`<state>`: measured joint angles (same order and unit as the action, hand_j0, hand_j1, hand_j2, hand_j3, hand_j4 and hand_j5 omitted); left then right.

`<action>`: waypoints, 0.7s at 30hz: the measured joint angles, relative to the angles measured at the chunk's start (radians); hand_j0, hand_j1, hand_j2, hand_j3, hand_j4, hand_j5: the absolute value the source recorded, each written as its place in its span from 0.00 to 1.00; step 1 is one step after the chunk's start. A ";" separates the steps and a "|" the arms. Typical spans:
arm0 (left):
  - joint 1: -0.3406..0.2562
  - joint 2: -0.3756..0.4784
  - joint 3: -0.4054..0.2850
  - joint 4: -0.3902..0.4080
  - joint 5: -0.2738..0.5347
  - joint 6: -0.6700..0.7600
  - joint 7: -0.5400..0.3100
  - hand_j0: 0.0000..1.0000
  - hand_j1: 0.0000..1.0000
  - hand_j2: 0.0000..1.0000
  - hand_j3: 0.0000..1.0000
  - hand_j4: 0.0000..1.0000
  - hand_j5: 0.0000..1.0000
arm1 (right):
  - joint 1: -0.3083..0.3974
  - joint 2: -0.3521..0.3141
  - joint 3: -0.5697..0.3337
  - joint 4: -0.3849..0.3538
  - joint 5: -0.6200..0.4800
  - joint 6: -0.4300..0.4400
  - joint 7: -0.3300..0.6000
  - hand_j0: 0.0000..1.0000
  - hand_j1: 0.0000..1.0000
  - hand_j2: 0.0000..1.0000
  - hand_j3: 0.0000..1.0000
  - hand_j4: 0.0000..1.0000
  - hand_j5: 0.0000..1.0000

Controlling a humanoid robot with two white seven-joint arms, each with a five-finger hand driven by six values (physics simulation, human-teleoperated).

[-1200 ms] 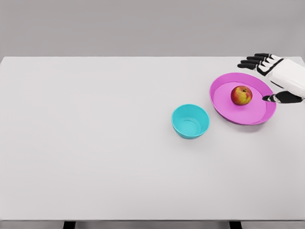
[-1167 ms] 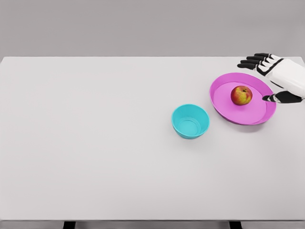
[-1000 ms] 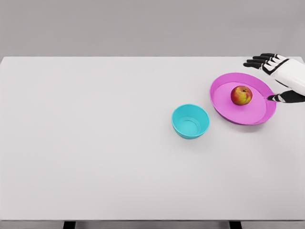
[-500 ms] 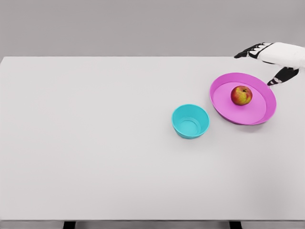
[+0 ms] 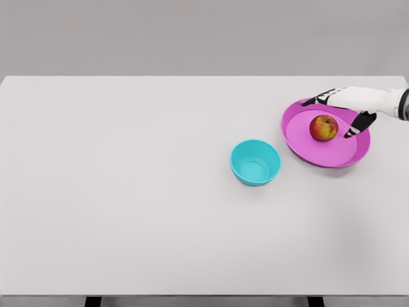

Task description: Put the apple from the pink plate into the blue bowl with your right arm

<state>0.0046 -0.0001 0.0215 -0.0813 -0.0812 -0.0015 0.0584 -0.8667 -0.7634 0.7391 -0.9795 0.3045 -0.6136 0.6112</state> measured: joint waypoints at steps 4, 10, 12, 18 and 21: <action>0.000 0.000 0.000 0.000 0.000 0.000 0.000 1.00 1.00 1.00 1.00 1.00 1.00 | 0.006 -0.005 0.004 0.009 0.000 0.000 0.000 1.00 1.00 1.00 1.00 1.00 1.00; 0.000 0.000 0.000 0.000 0.000 0.000 0.000 1.00 1.00 1.00 1.00 1.00 1.00 | 0.003 0.009 0.036 0.042 -0.001 0.000 0.000 1.00 1.00 1.00 1.00 1.00 1.00; 0.000 0.000 0.000 0.000 0.000 0.000 0.000 1.00 1.00 1.00 1.00 1.00 1.00 | -0.002 0.015 0.041 0.050 -0.001 0.000 0.000 1.00 1.00 1.00 1.00 1.00 1.00; 0.000 0.000 0.000 0.000 0.000 0.000 0.000 1.00 1.00 1.00 1.00 1.00 1.00 | -0.012 0.040 0.060 0.079 0.001 0.000 0.000 1.00 1.00 1.00 1.00 1.00 1.00; 0.000 0.000 0.000 0.000 0.000 0.000 0.000 1.00 1.00 1.00 1.00 1.00 1.00 | -0.012 0.043 0.065 0.083 0.002 0.000 0.000 1.00 1.00 1.00 1.00 1.00 1.00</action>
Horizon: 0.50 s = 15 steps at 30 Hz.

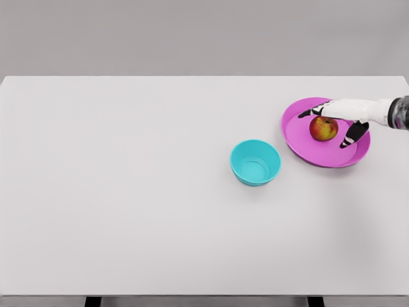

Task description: Put the apple from the pink plate into the blue bowl with your right arm

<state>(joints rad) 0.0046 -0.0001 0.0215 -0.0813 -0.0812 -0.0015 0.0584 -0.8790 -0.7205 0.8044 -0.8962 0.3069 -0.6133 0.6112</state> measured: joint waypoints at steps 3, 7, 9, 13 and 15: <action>0.000 0.000 0.000 0.000 0.000 0.000 0.000 1.00 1.00 1.00 1.00 1.00 1.00 | -0.014 0.009 0.019 0.007 0.000 0.000 0.000 1.00 1.00 1.00 1.00 1.00 1.00; 0.000 0.000 0.000 0.000 0.000 0.000 0.000 1.00 1.00 1.00 1.00 1.00 1.00 | -0.020 0.017 0.032 0.026 0.001 0.000 0.000 0.72 0.72 0.72 0.72 0.72 0.72; 0.000 0.000 0.000 0.000 0.000 0.000 0.000 1.00 1.00 1.00 1.00 1.00 1.00 | -0.020 0.019 0.035 0.033 0.001 0.000 0.000 0.70 0.70 0.70 0.70 0.70 0.70; 0.000 0.000 0.000 0.000 0.000 0.000 0.000 1.00 1.00 1.00 1.00 1.00 1.00 | -0.020 0.020 0.039 0.043 -0.006 0.003 -0.003 0.53 0.53 0.53 0.53 0.53 0.53; 0.000 0.000 0.000 0.000 0.000 0.000 0.000 1.00 1.00 1.00 1.00 1.00 1.00 | -0.020 0.020 0.041 0.045 -0.007 0.003 -0.002 0.50 0.50 0.50 0.50 0.50 0.50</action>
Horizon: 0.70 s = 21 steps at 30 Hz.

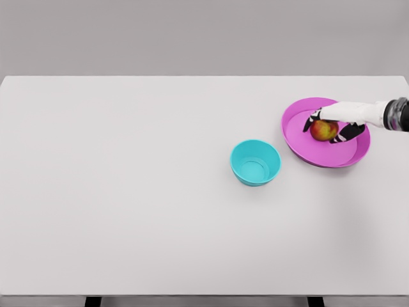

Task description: Put the apple from the pink plate into the blue bowl with your right arm

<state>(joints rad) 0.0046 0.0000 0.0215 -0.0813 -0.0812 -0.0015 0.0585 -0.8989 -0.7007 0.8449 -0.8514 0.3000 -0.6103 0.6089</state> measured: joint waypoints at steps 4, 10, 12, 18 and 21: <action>0.000 0.000 0.000 0.000 0.000 0.000 0.000 1.00 1.00 1.00 1.00 1.00 1.00 | 0.000 0.000 0.000 0.000 0.000 -0.001 0.001 0.50 0.50 0.50 0.50 0.50 0.50; 0.000 0.000 0.000 0.000 0.000 0.000 0.000 1.00 1.00 1.00 1.00 1.00 1.00 | -0.017 -0.003 -0.007 -0.012 0.003 -0.003 0.002 0.50 0.50 0.50 0.50 0.50 0.50; 0.000 0.000 0.000 0.000 0.000 0.000 0.000 1.00 1.00 1.00 1.00 1.00 1.00 | -0.017 -0.006 -0.013 -0.022 0.003 -0.003 0.002 0.50 0.50 0.50 0.50 0.50 0.50; 0.000 0.000 0.000 0.000 0.000 0.000 0.000 1.00 1.00 1.00 1.00 1.00 1.00 | -0.009 -0.021 -0.048 -0.125 0.001 -0.003 0.003 0.50 0.50 0.50 0.50 0.50 0.50; 0.000 0.000 0.000 0.000 0.000 0.000 0.000 1.00 1.00 1.00 1.00 1.00 1.00 | 0.000 -0.045 -0.052 -0.205 0.000 -0.004 0.003 0.50 0.50 0.50 0.50 0.50 0.50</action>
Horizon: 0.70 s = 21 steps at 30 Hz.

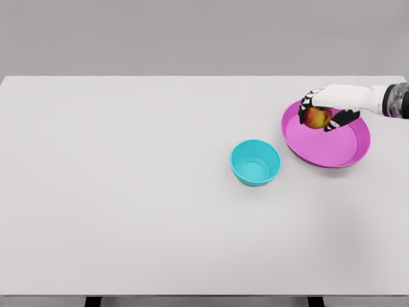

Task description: Put the apple from the pink plate into the blue bowl with your right arm

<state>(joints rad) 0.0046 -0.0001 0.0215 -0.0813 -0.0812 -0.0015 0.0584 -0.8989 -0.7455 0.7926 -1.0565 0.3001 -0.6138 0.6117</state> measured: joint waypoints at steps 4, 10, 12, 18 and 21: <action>0.000 0.000 0.000 0.000 0.000 0.000 0.000 1.00 1.00 1.00 1.00 1.00 1.00 | 0.012 -0.026 -0.002 -0.101 -0.001 0.000 0.000 0.50 0.50 0.50 0.50 0.50 0.50; 0.000 0.000 0.000 0.000 0.000 0.000 0.000 1.00 1.00 1.00 1.00 1.00 1.00 | 0.044 -0.035 0.000 -0.233 0.000 0.000 0.000 0.50 0.50 0.50 0.50 0.50 0.50; 0.000 0.000 0.000 0.000 0.000 0.000 0.000 1.00 1.00 1.00 1.00 1.00 1.00 | 0.048 -0.036 0.001 -0.280 -0.001 0.000 0.000 0.50 0.50 0.50 0.50 0.50 0.50; 0.000 0.000 0.000 0.000 0.000 0.000 0.000 1.00 1.00 1.00 1.00 1.00 1.00 | 0.083 -0.036 0.012 -0.380 -0.002 0.000 0.000 0.51 0.51 0.51 0.51 0.51 0.51; 0.000 0.000 0.000 0.000 0.000 0.000 0.000 1.00 1.00 1.00 1.00 1.00 1.00 | 0.084 -0.032 0.031 -0.411 -0.002 0.000 0.000 0.51 0.51 0.51 0.51 0.51 0.51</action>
<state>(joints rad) 0.0046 0.0000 0.0215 -0.0813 -0.0812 -0.0015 0.0585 -0.8146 -0.7774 0.8237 -1.4674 0.2984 -0.6143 0.6119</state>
